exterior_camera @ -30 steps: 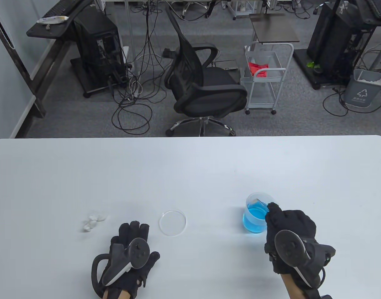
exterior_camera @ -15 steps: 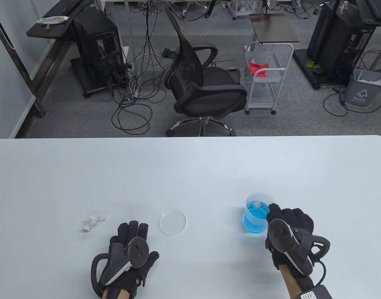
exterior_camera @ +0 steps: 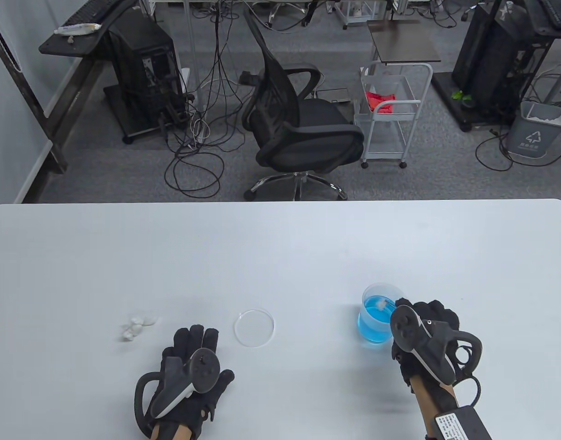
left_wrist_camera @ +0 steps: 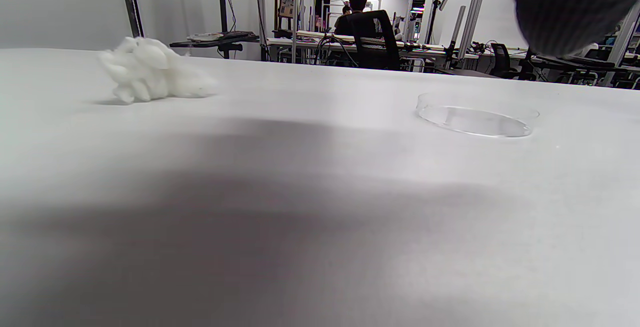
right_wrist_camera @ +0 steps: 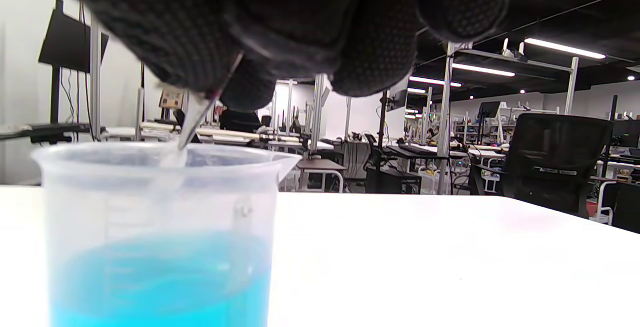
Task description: Dip tweezers-held cotton tuft into dye solution and dot onto culture dish
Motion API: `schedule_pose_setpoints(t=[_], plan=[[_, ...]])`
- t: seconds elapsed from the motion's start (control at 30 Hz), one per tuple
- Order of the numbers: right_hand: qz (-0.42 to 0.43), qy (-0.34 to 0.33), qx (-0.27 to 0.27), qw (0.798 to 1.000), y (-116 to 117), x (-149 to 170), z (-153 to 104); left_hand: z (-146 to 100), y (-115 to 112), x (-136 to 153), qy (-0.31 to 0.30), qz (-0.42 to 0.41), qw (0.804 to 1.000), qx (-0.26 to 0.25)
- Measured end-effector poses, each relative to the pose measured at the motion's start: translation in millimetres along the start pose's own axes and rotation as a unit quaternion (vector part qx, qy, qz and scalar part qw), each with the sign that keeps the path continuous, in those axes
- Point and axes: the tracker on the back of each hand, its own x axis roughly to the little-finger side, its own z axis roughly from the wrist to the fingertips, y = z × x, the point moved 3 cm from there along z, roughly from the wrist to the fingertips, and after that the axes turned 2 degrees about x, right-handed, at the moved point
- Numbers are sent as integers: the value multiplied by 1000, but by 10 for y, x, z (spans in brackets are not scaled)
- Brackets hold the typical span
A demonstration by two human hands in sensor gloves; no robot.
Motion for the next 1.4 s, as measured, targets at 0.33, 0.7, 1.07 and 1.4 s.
schedule_pose_setpoints(t=[0.33, 0.7, 1.07, 1.4], plan=[[-51, -17, -40, 998, 75, -199, 123, 10, -6, 1, 1, -1, 1000, 1], [-63, -17, -82, 994, 130, -272, 198, 21, -15, -13, -1, 2, 1000, 4], [-51, -14, -100, 994, 137, -264, 215, 29, -28, -18, 0, 1, 1000, 7], [25, 0, -81, 996, 19, -97, 191, 36, -35, -13, 2, 1, 1000, 8]])
